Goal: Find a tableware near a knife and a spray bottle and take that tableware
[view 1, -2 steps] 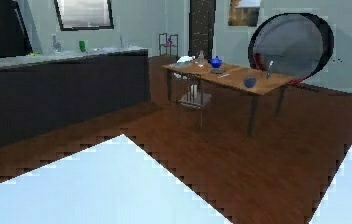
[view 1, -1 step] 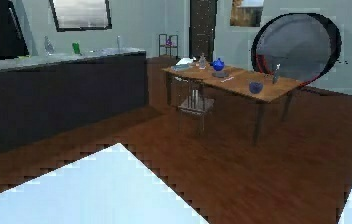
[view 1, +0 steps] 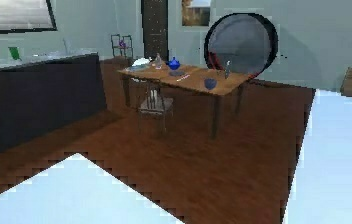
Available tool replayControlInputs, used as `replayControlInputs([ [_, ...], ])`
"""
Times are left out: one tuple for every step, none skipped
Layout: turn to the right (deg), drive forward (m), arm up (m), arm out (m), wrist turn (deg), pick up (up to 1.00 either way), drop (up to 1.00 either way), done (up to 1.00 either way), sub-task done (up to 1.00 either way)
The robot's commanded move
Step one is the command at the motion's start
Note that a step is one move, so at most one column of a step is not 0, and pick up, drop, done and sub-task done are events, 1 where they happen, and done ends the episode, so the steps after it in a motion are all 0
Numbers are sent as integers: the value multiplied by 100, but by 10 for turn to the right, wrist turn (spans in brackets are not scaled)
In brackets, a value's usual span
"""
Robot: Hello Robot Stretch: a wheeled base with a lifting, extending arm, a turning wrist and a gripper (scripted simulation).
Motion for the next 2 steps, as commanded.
replayControlInputs([
  [0, 100, 0, 0, 0, 0, 0, 0, 0],
  [30, 0, 0, 0, 0, 0, 0, 0, 0],
])
